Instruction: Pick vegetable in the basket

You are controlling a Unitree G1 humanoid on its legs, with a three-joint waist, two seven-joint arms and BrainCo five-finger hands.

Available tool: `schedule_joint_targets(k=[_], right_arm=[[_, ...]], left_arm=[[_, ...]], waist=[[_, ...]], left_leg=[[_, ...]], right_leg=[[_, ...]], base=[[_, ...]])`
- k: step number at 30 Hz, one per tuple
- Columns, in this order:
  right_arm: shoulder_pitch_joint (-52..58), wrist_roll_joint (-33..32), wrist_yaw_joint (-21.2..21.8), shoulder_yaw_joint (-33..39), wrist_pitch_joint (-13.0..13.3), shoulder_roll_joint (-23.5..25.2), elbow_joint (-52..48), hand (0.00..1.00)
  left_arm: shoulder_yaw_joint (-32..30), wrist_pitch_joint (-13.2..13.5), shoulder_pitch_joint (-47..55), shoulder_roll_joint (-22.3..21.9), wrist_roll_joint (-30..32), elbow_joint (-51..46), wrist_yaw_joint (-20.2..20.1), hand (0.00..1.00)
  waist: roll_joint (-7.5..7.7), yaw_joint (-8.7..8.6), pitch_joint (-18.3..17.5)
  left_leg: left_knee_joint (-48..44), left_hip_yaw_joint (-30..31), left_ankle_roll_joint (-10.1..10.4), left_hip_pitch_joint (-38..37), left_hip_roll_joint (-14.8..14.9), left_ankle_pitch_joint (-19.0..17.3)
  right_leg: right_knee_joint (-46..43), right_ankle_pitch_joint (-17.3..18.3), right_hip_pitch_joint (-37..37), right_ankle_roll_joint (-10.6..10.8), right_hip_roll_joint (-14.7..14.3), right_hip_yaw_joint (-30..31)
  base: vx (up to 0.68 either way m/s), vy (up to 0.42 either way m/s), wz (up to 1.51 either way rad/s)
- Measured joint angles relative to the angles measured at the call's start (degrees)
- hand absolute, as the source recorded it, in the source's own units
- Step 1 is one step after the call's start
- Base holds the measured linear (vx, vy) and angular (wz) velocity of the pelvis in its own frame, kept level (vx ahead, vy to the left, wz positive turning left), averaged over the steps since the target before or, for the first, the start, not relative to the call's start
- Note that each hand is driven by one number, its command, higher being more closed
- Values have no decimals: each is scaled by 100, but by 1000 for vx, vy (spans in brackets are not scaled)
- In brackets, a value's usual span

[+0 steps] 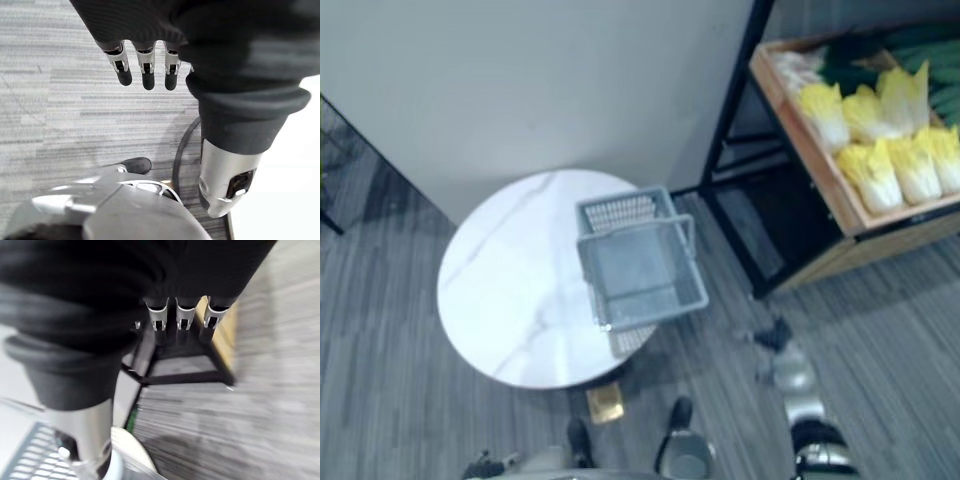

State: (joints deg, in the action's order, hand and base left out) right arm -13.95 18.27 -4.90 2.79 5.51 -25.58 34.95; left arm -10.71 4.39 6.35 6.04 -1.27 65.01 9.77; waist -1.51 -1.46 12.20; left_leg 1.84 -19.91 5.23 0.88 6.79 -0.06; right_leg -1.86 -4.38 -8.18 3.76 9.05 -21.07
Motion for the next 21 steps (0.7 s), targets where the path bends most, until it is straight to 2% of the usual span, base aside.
schedule_joint_targets(k=[3,5,8,15,18,21], right_arm=[[-274,389,-42,-587,23,-254,-1207,0],[-594,703,-67,-1051,136,-461,-1870,0],[-1137,963,-104,-1599,246,-683,-2101,0],[-2374,981,137,-2799,299,-952,-2026,0],[-3016,982,223,-3174,387,-950,-1642,0],[-3557,992,294,-3468,396,-959,-1194,0]], left_arm=[[94,1,1,61,23,-6,-3,0],[133,2,-6,121,28,-18,-3,0],[128,2,-26,152,28,-65,6,0],[-5,-5,-209,147,14,-138,77,0],[-105,-3,-210,143,-30,-145,112,0],[-171,-5,-210,147,-85,-157,115,0]], waist=[[77,32,84],[148,48,129],[224,98,173],[336,333,382],[381,328,432],[401,432,519]], left_leg=[[8,1,-4,35,54,3],[10,10,-1,58,69,6],[17,27,-3,92,55,7],[4,202,-32,226,48,39],[-11,339,-37,352,39,64],[-17,350,-40,403,37,72]], right_leg=[[4,-12,-56,-17,-75,55],[29,-19,-67,-27,-99,59],[91,-60,-70,-39,-95,47],[210,-125,-57,-49,-106,56],[276,-149,-64,-44,-103,65],[380,-227,-74,-59,-121,191]], base=[[0,-44,-8],[9,-16,-1],[0,0,0],[16,0,13],[9,0,20],[5,2,4]])
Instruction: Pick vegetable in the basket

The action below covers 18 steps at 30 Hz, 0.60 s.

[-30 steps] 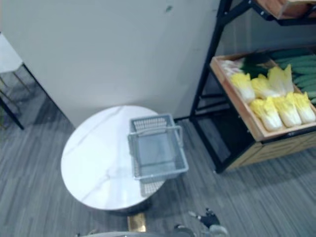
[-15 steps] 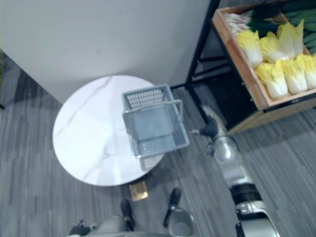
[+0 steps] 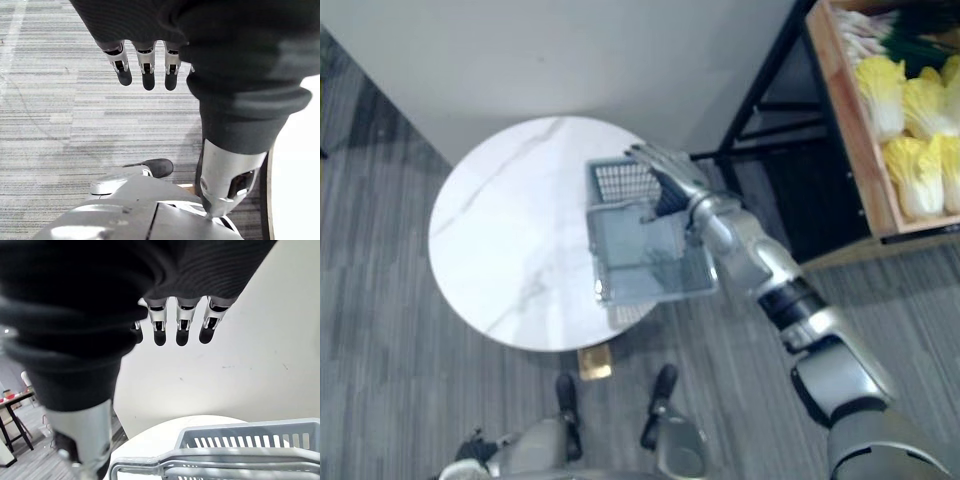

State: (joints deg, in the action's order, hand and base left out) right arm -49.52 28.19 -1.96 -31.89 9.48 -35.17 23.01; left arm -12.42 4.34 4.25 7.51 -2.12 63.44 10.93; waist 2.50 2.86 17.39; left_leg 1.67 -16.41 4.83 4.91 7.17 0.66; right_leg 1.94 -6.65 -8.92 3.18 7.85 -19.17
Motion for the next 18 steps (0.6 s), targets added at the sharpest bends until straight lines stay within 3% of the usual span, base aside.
schedule_joint_targets(k=[5,18], right_arm=[[-456,57,10,-247,-14,8,589,0],[-784,336,-17,-150,-138,18,1874,0]], left_arm=[[-153,6,-11,-4,-8,-22,9,0],[-124,45,-66,-19,-187,-51,11,0]], waist=[[2,88,153],[-55,101,356]], left_leg=[[-23,70,-2,138,-2,9],[-11,215,-6,225,-1,73]], right_leg=[[9,0,-85,0,2,21],[15,0,-93,1,3,12]], base=[[3,-3,5],[15,0,6]])
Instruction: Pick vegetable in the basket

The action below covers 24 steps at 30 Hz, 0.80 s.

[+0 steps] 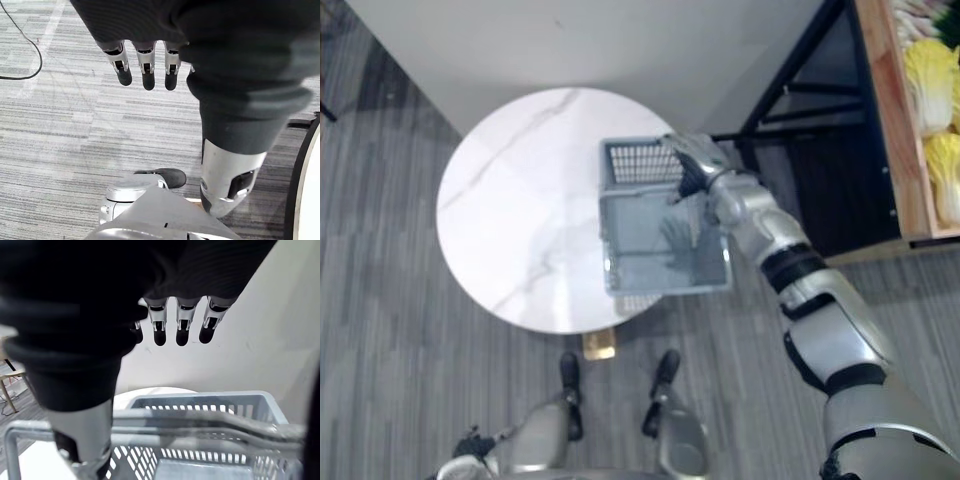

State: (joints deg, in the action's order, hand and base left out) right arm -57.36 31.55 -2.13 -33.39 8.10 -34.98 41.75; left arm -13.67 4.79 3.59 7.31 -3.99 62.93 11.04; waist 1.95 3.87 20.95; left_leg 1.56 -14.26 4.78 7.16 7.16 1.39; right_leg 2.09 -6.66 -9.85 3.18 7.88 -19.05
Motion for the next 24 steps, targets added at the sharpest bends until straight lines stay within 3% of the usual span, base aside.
schedule_joint_targets(k=[16,17,24], right_arm=[[444,238,-140,414,6,8,191,0],[445,239,-159,426,7,8,189,100],[442,295,-253,532,3,34,184,100]], left_arm=[[338,13,-6,-36,16,-176,0,0],[340,13,-6,-37,16,-177,1,0],[332,8,-6,-44,31,-181,12,0]], waist=[[-101,-50,164],[-101,-39,164],[-117,-3,173]], left_leg=[[33,12,12,98,-52,59],[35,-10,12,105,-51,59],[35,-40,7,140,-52,64]], right_leg=[[-4,-20,-127,29,37,21],[-8,-21,-153,30,36,44],[-11,-29,-199,36,35,69]], base=[[5,2,0],[7,2,-7],[20,0,-2]])
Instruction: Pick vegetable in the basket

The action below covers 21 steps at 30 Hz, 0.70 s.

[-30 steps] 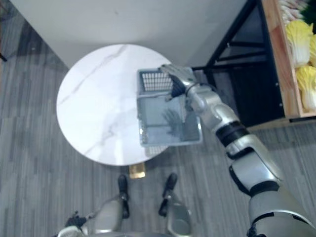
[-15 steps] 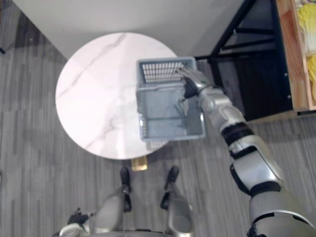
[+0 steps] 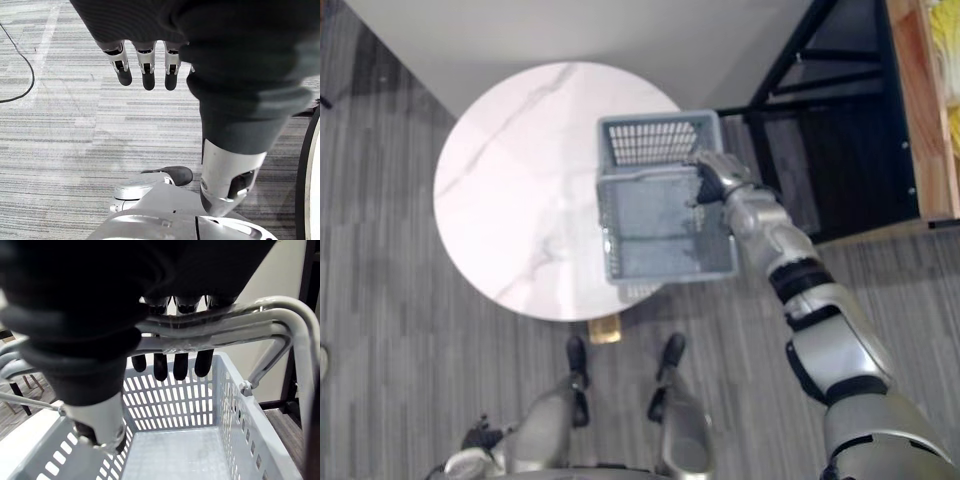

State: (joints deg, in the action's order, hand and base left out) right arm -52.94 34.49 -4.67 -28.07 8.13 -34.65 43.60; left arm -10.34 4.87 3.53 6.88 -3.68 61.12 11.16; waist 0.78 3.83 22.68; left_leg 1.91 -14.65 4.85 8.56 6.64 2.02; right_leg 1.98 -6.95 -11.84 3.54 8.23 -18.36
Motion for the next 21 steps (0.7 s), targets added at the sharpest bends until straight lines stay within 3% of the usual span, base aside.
schedule_joint_targets(k=[15,21], right_arm=[[-5,57,175,-190,-72,453,249,100],[-7,174,392,-628,-76,668,115,100]], left_arm=[[-24,-12,3,-8,13,0,109,0],[-131,-56,14,2,196,-11,120,0]], waist=[[21,48,-1],[172,23,-69]], left_leg=[[19,31,3,-179,4,29],[213,-49,5,-482,5,110]], right_leg=[[1,-16,189,3,3,-35],[14,-26,369,17,-18,31]], base=[[0,0,0],[2,5,-6]])
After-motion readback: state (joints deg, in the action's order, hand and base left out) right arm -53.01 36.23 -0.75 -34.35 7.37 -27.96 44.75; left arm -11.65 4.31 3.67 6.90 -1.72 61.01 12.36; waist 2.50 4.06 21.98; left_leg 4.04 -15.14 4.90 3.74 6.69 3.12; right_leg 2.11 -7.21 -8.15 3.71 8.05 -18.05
